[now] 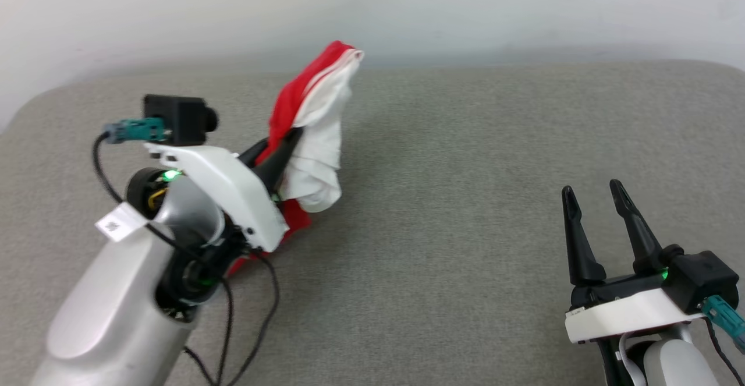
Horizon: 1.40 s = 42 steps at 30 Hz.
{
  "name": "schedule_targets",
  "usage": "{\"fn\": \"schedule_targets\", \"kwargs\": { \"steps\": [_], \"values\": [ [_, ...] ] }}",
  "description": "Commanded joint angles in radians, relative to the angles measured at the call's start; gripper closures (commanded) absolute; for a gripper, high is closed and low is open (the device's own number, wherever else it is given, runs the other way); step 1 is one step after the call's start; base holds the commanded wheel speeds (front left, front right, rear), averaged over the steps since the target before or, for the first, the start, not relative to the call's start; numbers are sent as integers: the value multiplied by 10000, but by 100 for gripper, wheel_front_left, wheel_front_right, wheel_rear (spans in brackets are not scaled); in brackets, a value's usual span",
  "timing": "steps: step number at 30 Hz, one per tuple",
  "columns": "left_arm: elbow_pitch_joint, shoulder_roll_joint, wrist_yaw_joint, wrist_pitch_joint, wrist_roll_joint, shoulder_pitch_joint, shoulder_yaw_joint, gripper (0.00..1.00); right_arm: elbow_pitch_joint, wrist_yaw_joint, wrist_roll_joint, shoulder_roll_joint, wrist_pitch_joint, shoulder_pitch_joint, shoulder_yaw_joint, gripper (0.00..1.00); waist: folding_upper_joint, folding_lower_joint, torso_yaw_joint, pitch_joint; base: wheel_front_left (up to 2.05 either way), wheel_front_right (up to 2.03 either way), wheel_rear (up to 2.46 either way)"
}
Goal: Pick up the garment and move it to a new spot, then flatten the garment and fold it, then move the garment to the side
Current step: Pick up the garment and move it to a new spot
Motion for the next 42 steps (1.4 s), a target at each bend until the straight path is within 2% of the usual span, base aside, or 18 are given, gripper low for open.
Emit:
{"fn": "schedule_targets", "kwargs": {
  "steps": [1, 9, 10, 12, 15, 19, 20, 21, 28, 36, 42],
  "values": [
    [134, -326, -12, -92, 67, -265, -180, 100, -22, -7, 101, 40, -21, -39, 0, 0, -1, 2, -402, 79, 0, 0, 0],
    [1332, -2260, 44, -378, 449, -1367, -1230, 100, -170, -7, 451, 36, -21, -423, -178, 0, -1, 2, -1607, 792, 0, 0, 0],
    [1332, -2260, 44, -378, 449, -1367, -1230, 100, -170, -7, 451, 36, -21, -423, -178, 0, -1, 2, -1607, 792, 0, 0, 0],
    [2015, -2944, 90, -614, 618, -1837, -1473, 100, -203, -7, 599, 36, -21, -559, -365, 0, -1, 2, -2024, 1142, 0, 0, 0],
    [2794, -3455, 102, -1027, 906, -2249, -1668, 100, -228, -7, 805, 39, -21, -657, -520, 0, -1, 2, -2360, 1473, 0, 0, 0],
    [3720, -3807, 3, -1373, 1179, -2501, -2038, 100, -243, -7, 906, 36, -21, -793, -611, 0, -1, 2, -2612, 1721, 0, 0, 0],
    [4011, -3879, -47, -1469, 1256, -2597, -2171, 79, -249, -7, 947, 39, -21, -813, -609, 0, -1, 2, -2663, 1782, 0, 0, 0],
    [4306, -3943, -68, -1551, 1355, -2662, -2317, 0, -249, -7, 962, 35, -21, -819, -622, 0, -1, 2, -2705, 1831, 0, 0, 0],
    [5687, -4182, -633, -2269, 1516, -2923, -3146, 0, -179, -7, 876, 38, -21, -908, -635, 0, -1, 2, -2588, 1770, 0, 0, 0],
    [6324, -4211, -847, -3725, 1332, -3270, -2927, 0, -112, -7, 506, 34, -21, -664, -621, 0, -1, 2, -1740, 1007, 0, 0, 0],
    [6523, -3301, -995, -4972, 1652, -3214, -2564, 0, -97, -7, 126, 33, -21, -365, -726, 0, -1, 2, -894, 291, 0, 0, 0]
  ]
}}
